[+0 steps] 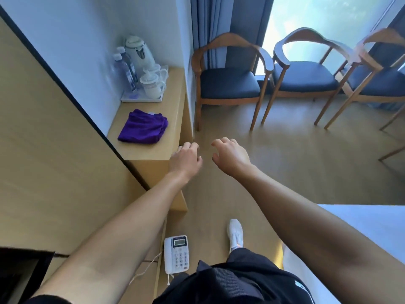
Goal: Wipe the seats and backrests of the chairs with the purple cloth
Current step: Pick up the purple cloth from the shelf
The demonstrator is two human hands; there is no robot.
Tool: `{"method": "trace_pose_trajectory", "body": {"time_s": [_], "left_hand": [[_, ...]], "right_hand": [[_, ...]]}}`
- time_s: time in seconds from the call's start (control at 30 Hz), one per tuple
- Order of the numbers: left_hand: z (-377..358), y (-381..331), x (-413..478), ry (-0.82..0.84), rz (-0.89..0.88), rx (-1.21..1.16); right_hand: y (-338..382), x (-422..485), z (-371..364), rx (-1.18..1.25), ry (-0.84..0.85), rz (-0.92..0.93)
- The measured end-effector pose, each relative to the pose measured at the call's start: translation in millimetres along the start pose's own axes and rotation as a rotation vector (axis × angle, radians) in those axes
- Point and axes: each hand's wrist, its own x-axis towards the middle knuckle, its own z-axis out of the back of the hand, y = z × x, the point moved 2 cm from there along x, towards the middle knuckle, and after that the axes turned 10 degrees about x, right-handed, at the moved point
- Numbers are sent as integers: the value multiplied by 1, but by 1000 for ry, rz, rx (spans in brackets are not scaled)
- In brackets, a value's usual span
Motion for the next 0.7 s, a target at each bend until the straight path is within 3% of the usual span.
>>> {"method": "trace_pose_trajectory", "body": {"time_s": [0.17,0.33,0.53,0.7], "left_hand": [[9,26,83,-63,143,4],[17,74,134,-97,371,29],[-5,136,154,-1,543,44],[-33,176,176,61,618,41]], "right_hand": [[4,107,4,0,6,169],[36,198,-6,6,119,344],[83,256,-47,19,235,523],[104,296,-78,11,283,548]]}}
